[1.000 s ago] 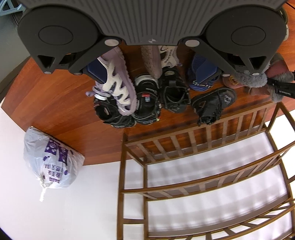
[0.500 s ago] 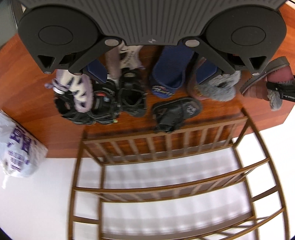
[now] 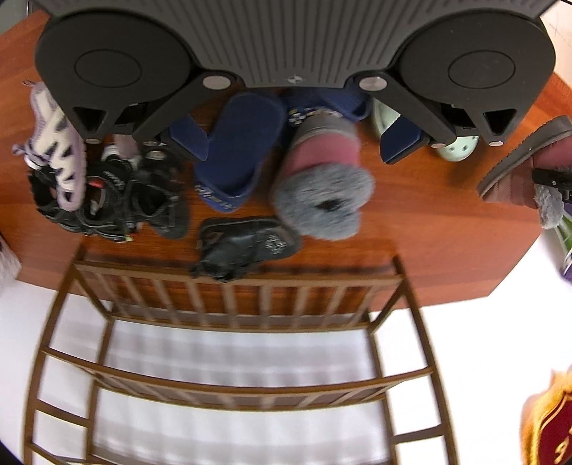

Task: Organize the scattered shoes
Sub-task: 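Lift the pink slipper with the left gripper and set it on open table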

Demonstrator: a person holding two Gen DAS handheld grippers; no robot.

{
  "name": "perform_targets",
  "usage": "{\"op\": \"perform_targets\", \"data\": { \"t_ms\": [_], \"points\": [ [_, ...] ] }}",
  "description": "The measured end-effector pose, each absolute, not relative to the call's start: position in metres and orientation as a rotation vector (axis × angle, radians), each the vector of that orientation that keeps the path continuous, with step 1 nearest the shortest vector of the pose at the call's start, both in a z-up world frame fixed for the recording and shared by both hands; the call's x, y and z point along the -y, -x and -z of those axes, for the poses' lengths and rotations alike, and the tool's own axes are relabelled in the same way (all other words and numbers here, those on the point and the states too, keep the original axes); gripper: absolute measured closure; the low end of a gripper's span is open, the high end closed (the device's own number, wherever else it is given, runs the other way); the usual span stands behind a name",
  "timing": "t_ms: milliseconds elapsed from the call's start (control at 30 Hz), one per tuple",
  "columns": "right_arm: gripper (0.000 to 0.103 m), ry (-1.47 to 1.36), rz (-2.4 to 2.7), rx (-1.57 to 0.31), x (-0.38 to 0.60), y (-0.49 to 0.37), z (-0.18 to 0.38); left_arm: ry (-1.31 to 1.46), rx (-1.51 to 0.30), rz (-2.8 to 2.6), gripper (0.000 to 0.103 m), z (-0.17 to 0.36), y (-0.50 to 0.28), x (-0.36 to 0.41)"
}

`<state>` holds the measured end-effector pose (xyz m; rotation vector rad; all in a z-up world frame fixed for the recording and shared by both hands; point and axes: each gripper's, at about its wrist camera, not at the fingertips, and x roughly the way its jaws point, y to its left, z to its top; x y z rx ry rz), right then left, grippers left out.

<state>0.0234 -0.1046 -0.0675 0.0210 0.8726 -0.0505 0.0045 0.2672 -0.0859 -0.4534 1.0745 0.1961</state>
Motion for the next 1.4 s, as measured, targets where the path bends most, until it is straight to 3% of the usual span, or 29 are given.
{"op": "perform_targets", "data": {
  "t_ms": [667, 933, 1100, 1233, 1400],
  "points": [
    [0.000, 0.050, -0.042, -0.926, 0.021, -0.030, 0.087, 0.440, -1.059, -0.311, 0.032, 0.125, 0.044, -0.355],
    [0.000, 0.068, -0.030, -0.949, 0.010, -0.027, 0.099, 0.444, -1.132, -0.287, 0.031, 0.149, 0.049, -0.378],
    [0.000, 0.079, -0.022, -0.964, 0.003, -0.026, 0.107, 0.468, -1.151, -0.256, 0.025, 0.150, 0.051, -0.382],
    [0.000, 0.087, -0.016, -0.975, -0.003, -0.024, 0.113, 0.451, -1.124, -0.228, 0.012, 0.137, 0.049, -0.382],
    [0.000, 0.112, -0.034, -1.010, -0.007, -0.026, 0.129, 0.457, -1.106, -0.227, 0.012, 0.122, 0.049, -0.382]
  ]
}}
